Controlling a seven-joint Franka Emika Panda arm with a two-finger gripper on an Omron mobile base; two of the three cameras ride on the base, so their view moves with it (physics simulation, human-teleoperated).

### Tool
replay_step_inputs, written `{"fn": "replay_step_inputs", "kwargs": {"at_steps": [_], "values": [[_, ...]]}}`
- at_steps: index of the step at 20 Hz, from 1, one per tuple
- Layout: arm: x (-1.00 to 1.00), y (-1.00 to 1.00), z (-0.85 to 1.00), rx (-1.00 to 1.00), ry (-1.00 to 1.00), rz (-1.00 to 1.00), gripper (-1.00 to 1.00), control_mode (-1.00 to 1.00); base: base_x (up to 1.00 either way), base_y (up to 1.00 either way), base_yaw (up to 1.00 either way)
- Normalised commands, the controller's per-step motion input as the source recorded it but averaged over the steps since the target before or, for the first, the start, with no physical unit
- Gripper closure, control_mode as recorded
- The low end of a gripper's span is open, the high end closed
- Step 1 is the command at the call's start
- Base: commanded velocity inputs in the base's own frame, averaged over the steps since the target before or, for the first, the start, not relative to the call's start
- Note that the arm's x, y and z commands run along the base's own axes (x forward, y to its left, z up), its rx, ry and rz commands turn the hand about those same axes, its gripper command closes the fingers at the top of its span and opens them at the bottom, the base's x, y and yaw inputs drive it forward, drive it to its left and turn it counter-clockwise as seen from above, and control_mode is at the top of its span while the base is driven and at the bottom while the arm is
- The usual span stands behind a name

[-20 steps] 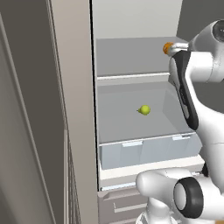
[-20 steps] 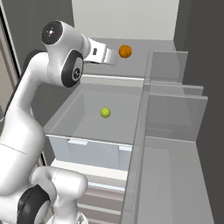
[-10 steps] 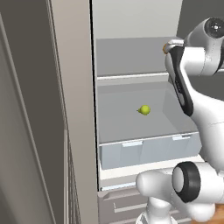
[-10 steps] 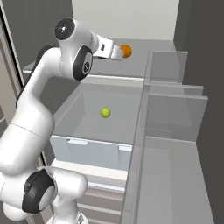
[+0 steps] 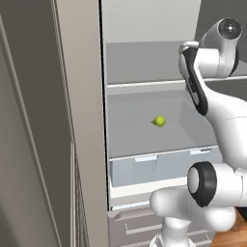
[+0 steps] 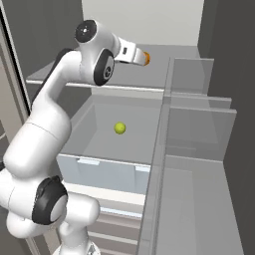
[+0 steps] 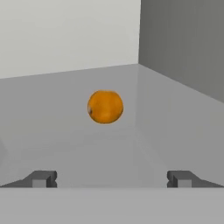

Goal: Retrieve the orange and pear from the fridge and place them into the bowl on the dining table.

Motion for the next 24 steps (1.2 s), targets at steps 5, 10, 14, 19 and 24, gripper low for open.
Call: {"fn": "replay_step_inputs", "kwargs": {"at_steps": [5, 10, 14, 19, 24], "values": [[0.44, -0.09, -0.07, 0.0, 0.0, 0.0, -1.0, -1.0, 0.0, 0.0, 0.0], [0.43, -0.11, -0.06, 0.0, 0.0, 0.0, -1.0, -1.0, 0.0, 0.0, 0.0], [0.46, -0.13, -0.06, 0.0, 0.0, 0.0, -1.0, -1.0, 0.0, 0.0, 0.0], [0.42, -0.1, -0.08, 0.0, 0.01, 0.0, -1.0, -1.0, 0.0, 0.0, 0.0], [0.44, -0.11, -0.09, 0.0, 0.02, 0.0, -1.0, -1.0, 0.0, 0.0, 0.0]]}}
